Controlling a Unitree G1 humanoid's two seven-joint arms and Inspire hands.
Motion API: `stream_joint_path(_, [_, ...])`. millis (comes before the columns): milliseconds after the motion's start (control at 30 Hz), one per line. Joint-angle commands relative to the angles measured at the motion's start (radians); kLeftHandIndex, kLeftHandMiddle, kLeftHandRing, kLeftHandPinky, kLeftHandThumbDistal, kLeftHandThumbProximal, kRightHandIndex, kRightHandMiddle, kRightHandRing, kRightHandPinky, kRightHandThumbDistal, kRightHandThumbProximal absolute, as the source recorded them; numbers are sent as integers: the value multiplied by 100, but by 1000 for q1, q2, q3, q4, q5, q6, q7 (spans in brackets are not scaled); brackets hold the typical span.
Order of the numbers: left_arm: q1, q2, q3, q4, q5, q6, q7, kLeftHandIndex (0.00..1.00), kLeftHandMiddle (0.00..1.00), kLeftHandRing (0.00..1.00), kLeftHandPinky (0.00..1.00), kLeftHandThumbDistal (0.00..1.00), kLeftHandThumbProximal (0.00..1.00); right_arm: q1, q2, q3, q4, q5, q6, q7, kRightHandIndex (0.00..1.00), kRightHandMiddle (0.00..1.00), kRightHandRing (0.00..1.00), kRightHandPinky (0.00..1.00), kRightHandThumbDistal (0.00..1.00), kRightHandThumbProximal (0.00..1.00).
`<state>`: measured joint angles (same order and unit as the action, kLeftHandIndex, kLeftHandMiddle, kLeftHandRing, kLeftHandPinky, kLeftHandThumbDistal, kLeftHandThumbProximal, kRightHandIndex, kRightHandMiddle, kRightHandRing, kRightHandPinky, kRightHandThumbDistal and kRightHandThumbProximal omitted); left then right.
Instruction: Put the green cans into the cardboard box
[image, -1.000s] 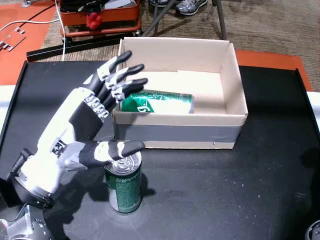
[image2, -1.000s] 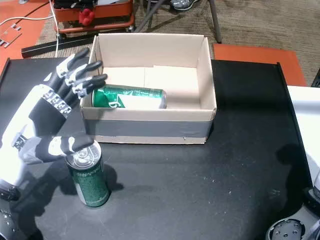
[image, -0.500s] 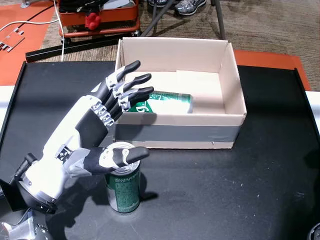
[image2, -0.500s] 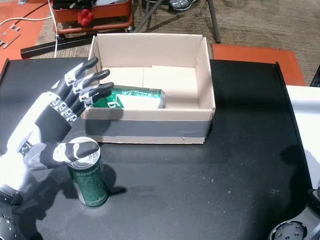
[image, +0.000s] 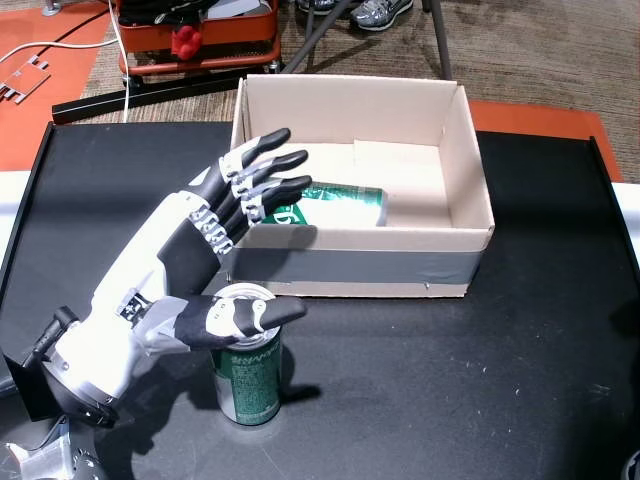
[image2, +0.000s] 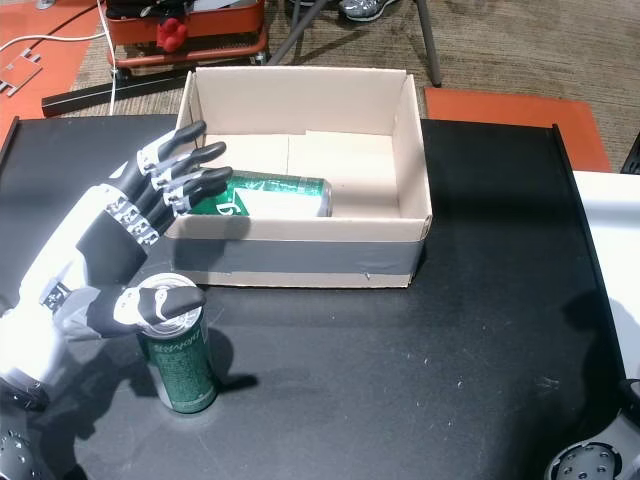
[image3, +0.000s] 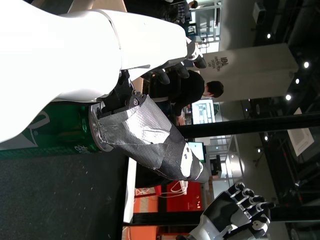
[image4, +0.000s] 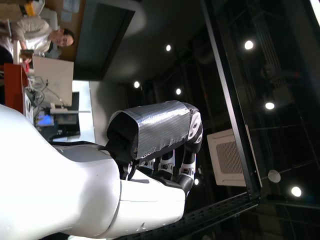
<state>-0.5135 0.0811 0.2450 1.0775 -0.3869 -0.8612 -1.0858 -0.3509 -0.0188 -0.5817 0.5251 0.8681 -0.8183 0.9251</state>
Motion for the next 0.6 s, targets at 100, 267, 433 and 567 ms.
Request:
stream_joint_path(100, [17, 22, -16, 10, 28, -4, -3, 91, 88, 93, 96, 94, 21, 10, -5, -15, -17, 12, 11, 2, 30, 34, 41, 49, 28, 35])
stream_joint_path(267, [20, 38, -30, 22, 42, 5, 10, 91, 88, 94, 96, 96, 19, 11, -3, -17, -22, 11, 18, -5, 30, 34, 41, 49, 27, 36])
stream_joint_path(433, [23, 47, -39, 25, 54, 15, 18, 92, 90, 94, 96, 96, 20, 11, -3, -22, -27, 20, 37, 2, 30, 34, 41, 48, 23, 35])
stream_joint_path(567, [25, 43, -34, 22, 50, 17, 8, 92, 89, 94, 96, 97, 19, 13, -7, -26, -31, 27, 55, 11, 31, 34, 42, 48, 22, 33])
